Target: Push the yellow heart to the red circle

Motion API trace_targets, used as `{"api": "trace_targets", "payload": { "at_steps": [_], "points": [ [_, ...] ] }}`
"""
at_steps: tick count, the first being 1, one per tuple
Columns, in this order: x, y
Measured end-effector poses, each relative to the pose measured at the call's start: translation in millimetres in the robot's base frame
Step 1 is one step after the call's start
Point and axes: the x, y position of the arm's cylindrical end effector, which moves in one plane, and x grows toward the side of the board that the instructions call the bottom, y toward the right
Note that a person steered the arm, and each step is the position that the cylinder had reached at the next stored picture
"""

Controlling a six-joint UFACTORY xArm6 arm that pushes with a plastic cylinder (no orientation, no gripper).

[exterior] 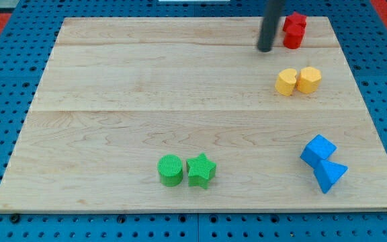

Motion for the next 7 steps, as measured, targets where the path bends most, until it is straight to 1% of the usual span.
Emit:
{"api": "trace_targets", "payload": {
  "at_steps": [1, 2, 3, 4, 5, 7],
  "points": [
    [51.2, -53.3],
    [113.4, -58.6],
    [166.0, -36.6],
    [168.4, 6.3],
    [135.6, 28.2],
    [58.2, 38.4]
  ]
}}
